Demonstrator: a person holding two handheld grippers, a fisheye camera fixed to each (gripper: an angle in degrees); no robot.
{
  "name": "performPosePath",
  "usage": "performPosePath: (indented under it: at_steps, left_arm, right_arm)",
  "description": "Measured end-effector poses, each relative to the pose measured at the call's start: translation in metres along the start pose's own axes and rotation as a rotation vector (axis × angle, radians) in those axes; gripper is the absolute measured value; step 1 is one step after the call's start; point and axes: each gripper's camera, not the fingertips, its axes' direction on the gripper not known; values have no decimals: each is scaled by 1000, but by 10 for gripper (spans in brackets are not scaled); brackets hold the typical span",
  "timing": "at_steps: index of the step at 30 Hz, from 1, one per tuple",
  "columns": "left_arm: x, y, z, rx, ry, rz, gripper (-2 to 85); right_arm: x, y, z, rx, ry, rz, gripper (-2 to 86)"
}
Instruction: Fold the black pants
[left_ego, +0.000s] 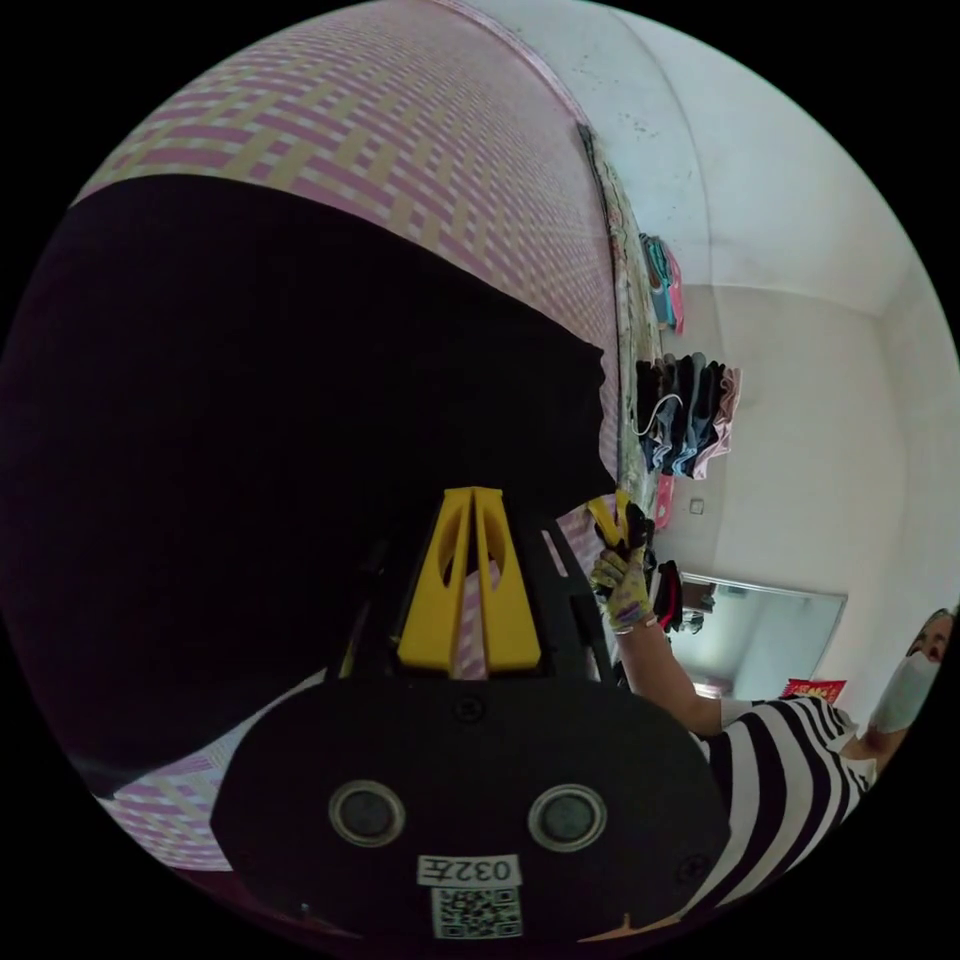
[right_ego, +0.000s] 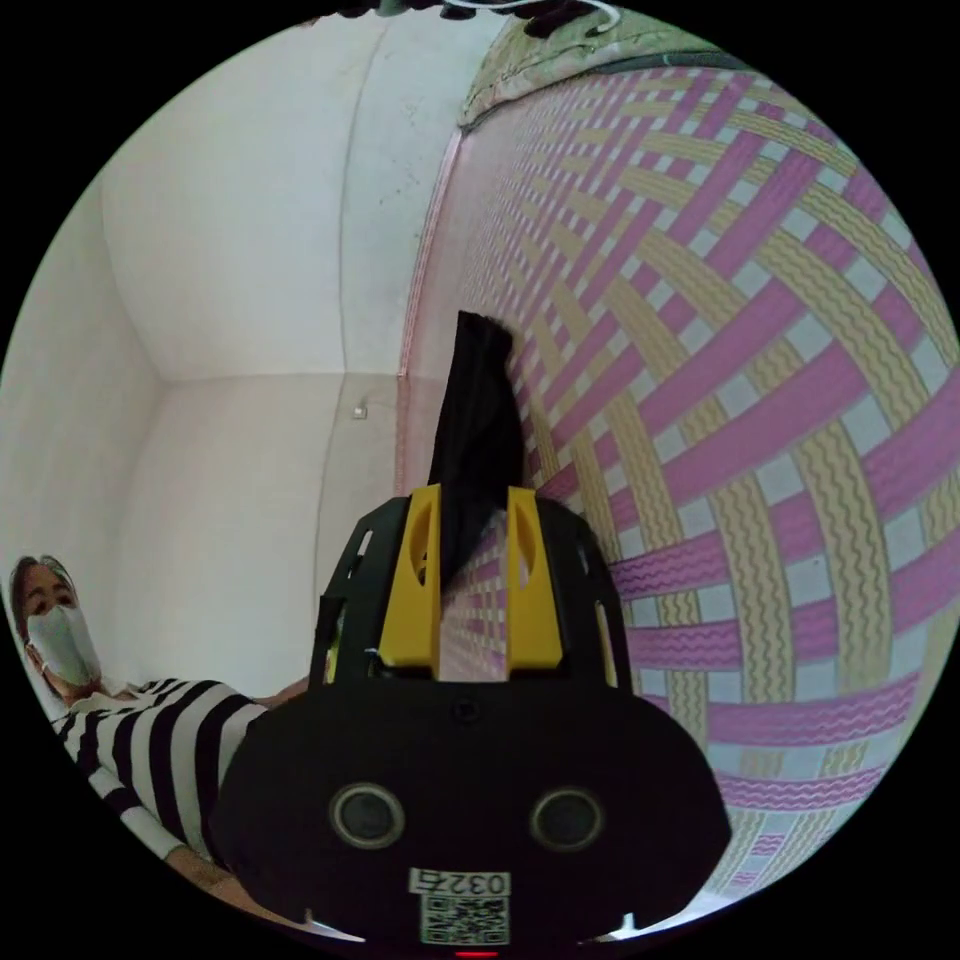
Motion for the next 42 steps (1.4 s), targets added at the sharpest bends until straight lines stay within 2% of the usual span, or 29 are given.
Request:
performPosePath:
  at_steps: [8,13,20,29,33,38,42]
  left_arm:
    - [-8,-27,26,-3,7,-13,-9]
    - [-12,-39,38,-4,13,-14,-9]
    - [-23,-52,51,-8,25,-27,-9]
    - [-31,-64,63,-26,3,-23,-9]
    - [-33,-66,65,-36,-20,-12,-9]
    - [-31,-63,66,-23,43,5,-9]
    - [-27,-59,73,-49,59,28,-9]
  right_arm:
    - [0,-2,-14,-29,-153,102,114]
    - [7,0,-29,51,-304,174,110]
    - [-11,18,-40,-39,-87,186,113]
    - [-27,24,-13,31,53,149,112]
    - [-28,22,1,76,52,145,115]
    - [-32,36,16,137,99,103,111]
    - [-29,41,38,106,103,93,87]
